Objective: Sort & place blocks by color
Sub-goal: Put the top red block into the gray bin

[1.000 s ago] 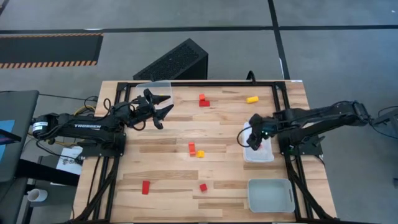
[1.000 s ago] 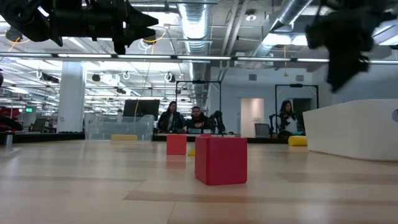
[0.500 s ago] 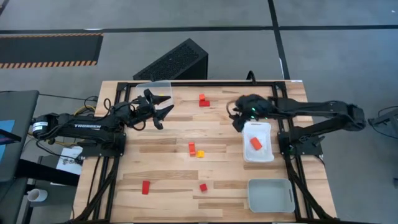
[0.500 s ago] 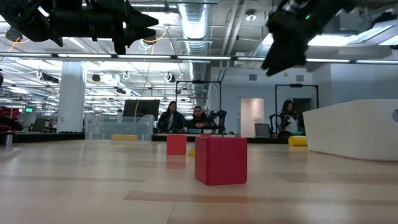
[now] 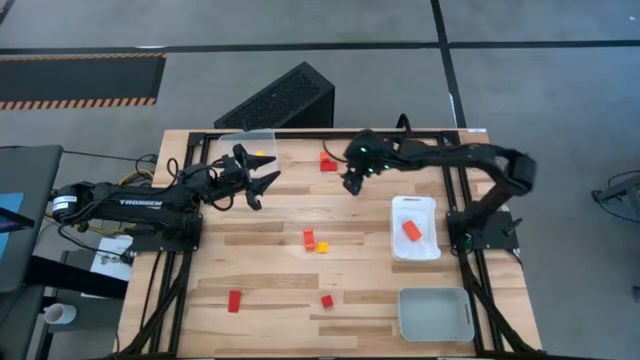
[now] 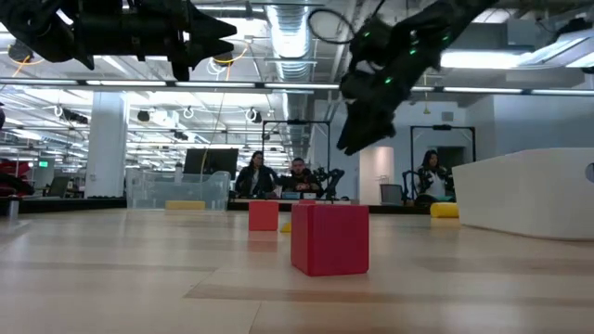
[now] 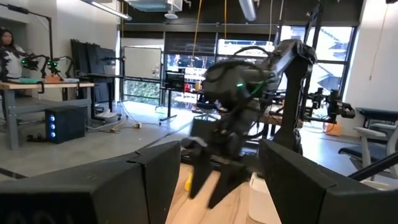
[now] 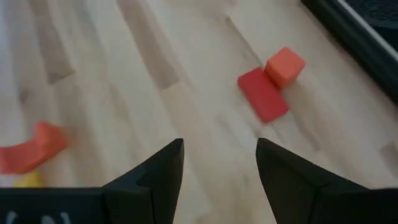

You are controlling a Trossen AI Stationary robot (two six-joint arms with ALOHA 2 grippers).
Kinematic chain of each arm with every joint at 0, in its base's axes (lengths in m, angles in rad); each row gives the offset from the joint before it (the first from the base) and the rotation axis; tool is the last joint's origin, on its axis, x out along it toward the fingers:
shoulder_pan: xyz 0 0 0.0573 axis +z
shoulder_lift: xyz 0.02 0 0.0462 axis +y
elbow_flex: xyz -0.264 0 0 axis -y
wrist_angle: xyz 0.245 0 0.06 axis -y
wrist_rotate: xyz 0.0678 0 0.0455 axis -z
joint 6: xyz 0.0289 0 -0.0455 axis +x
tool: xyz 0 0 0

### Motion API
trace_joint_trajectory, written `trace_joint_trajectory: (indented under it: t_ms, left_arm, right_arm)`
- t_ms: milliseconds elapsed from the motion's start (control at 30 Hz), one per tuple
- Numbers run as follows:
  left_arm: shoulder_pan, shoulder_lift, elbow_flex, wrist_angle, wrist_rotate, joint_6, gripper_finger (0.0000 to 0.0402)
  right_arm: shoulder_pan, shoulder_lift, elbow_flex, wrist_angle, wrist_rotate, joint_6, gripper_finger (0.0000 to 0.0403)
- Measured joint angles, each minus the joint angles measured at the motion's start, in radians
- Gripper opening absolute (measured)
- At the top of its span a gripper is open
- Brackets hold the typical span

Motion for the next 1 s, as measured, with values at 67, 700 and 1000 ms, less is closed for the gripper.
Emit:
trace_joint_trajectory:
  t_ms: [67,700,1000]
  left_arm:
    - [0.0,0.0,0.0,-0.005,0.0,0.0,0.0208]
    - [0.0,0.0,0.0,-0.023,-0.001,0.019,0.0208]
    - [0.001,0.0,0.0,-0.03,-0.003,0.03,0.0208]
  right_arm:
    - [-0.025,0.062,0.05,-0.008,-0.002,-0.026,0.0223]
    - [-0.126,0.503,0.443,-0.215,-0.105,-0.212,0.0223]
    - [-0.125,0.58,0.511,-0.263,-0.105,-0.266,0.0223]
